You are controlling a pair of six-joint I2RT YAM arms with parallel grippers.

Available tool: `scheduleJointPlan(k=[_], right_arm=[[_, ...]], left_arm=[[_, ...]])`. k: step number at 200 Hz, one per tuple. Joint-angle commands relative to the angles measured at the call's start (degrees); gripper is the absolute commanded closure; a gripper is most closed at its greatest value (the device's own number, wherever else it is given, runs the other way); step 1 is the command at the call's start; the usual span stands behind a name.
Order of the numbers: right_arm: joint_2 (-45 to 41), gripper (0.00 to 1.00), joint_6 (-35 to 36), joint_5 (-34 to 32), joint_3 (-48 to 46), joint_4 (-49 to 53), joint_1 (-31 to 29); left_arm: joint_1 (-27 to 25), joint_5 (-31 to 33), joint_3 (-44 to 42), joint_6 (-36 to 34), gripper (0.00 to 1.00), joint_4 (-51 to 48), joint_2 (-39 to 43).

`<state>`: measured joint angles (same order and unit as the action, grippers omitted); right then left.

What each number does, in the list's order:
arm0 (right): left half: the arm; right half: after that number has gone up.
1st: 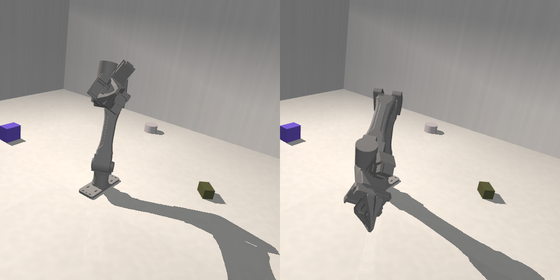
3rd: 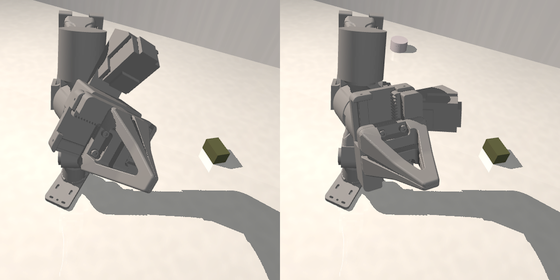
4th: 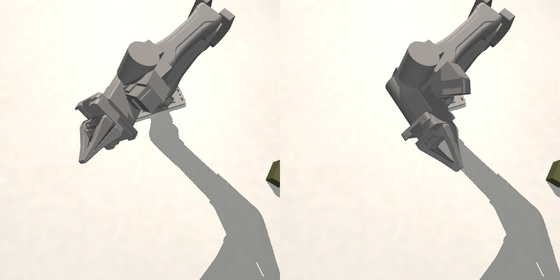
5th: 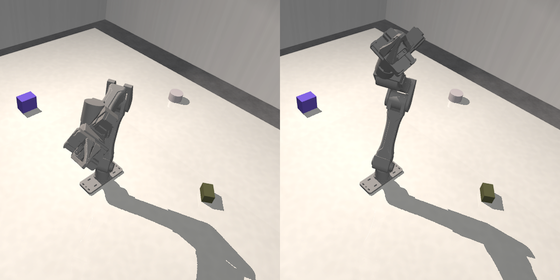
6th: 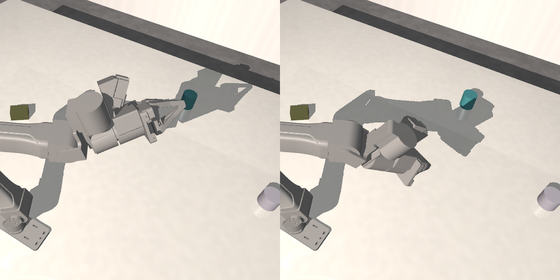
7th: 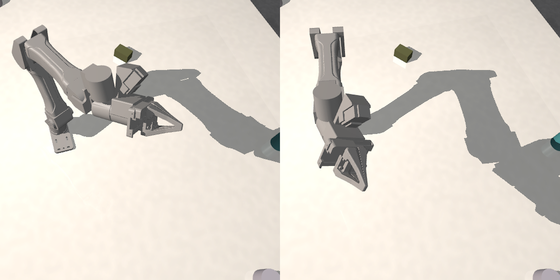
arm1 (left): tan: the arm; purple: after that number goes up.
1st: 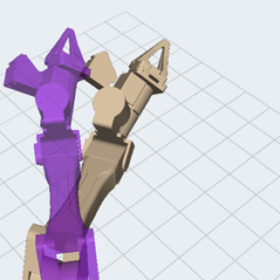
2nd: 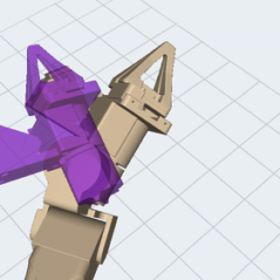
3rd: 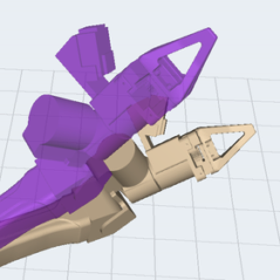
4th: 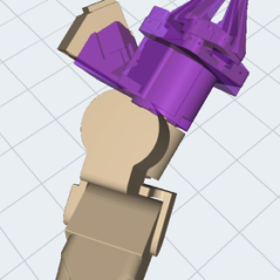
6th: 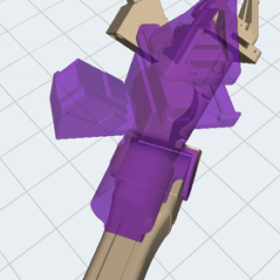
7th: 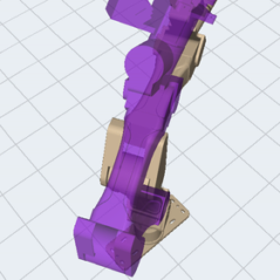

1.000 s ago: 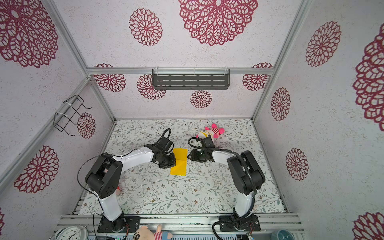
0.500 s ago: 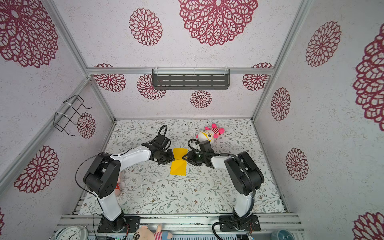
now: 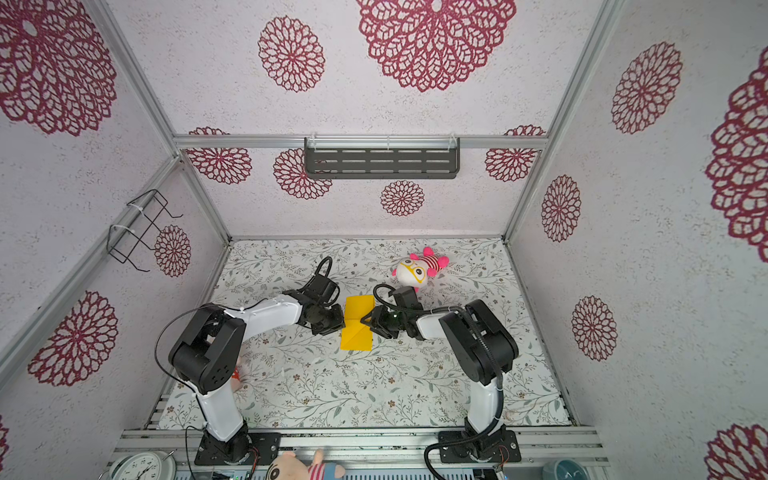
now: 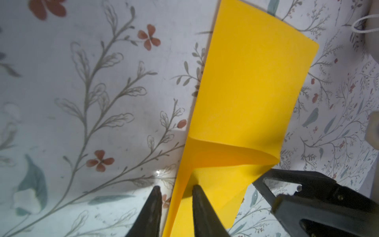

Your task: Fold a paper plane with a square sheet of paper (pick it up from the middle)

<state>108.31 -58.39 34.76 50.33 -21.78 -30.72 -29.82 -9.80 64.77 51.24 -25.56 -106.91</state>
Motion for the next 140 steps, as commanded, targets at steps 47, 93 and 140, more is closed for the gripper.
scheduleJointPlan(k=[47, 93, 140], right_arm=[[2.36, 0.53, -2.19, 2.43, 1.89, -4.20, -0.56], [4.53, 0.60, -3.47, 3.96, 2.32, -7.50, -0.75], [5.00, 0.61, -5.50, 4.27, 2.01, -10.10, -0.85]], left_arm=[[0.80, -0.66, -0.79, 0.87, 0.72, 1.66, -2.07], [0.99, -0.66, -0.96, 0.83, 0.73, 1.40, -2.33], [1.35, -0.72, -1.83, 1.38, 0.77, 1.74, -2.69]])
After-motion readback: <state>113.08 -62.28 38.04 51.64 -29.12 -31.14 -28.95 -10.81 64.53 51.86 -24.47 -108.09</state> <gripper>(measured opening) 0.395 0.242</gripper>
